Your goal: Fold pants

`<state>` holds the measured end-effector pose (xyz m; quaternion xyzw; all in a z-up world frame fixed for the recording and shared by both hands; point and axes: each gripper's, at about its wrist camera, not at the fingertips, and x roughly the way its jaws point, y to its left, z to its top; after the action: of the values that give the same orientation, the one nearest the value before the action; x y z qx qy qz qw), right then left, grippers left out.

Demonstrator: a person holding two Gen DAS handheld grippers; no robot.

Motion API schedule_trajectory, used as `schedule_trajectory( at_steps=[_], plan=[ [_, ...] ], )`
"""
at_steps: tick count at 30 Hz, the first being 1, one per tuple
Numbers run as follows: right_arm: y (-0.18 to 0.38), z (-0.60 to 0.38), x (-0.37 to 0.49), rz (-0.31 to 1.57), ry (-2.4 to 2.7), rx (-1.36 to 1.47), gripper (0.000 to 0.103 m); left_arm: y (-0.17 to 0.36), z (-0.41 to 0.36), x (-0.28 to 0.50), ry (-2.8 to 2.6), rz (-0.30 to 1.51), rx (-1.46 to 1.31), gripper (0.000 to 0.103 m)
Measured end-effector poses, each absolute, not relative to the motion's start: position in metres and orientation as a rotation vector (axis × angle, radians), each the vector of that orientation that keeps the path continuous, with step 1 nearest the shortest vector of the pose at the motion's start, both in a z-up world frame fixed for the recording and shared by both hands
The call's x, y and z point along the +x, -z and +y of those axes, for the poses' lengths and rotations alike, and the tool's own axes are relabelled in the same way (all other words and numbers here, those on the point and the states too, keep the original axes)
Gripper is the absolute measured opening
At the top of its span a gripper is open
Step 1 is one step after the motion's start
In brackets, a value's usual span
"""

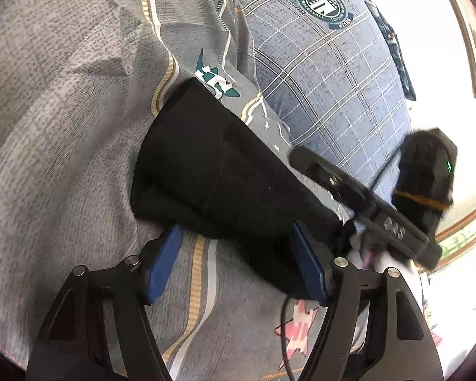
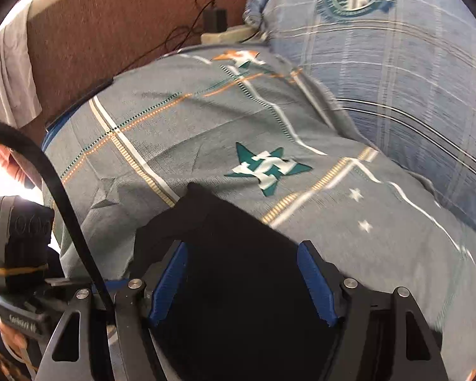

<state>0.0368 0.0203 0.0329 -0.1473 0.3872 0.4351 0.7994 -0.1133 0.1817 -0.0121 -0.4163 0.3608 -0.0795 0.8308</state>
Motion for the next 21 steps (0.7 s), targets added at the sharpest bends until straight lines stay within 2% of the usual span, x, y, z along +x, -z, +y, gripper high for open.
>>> schedule_trajectory(
  at_steps=[6, 21],
  plan=[
    [-0.030, 0.053, 0.072, 0.908, -0.989, -0.384, 0.070, 0.015, 0.186, -0.122, 0.194, 0.755, -0.965, 0.070],
    [-0.001, 0.104, 0.088, 0.965, -1.178, -0.572, 0.070, 0.015, 0.190, -0.101, 0.141, 0.772, -0.994, 0.070]
  ],
)
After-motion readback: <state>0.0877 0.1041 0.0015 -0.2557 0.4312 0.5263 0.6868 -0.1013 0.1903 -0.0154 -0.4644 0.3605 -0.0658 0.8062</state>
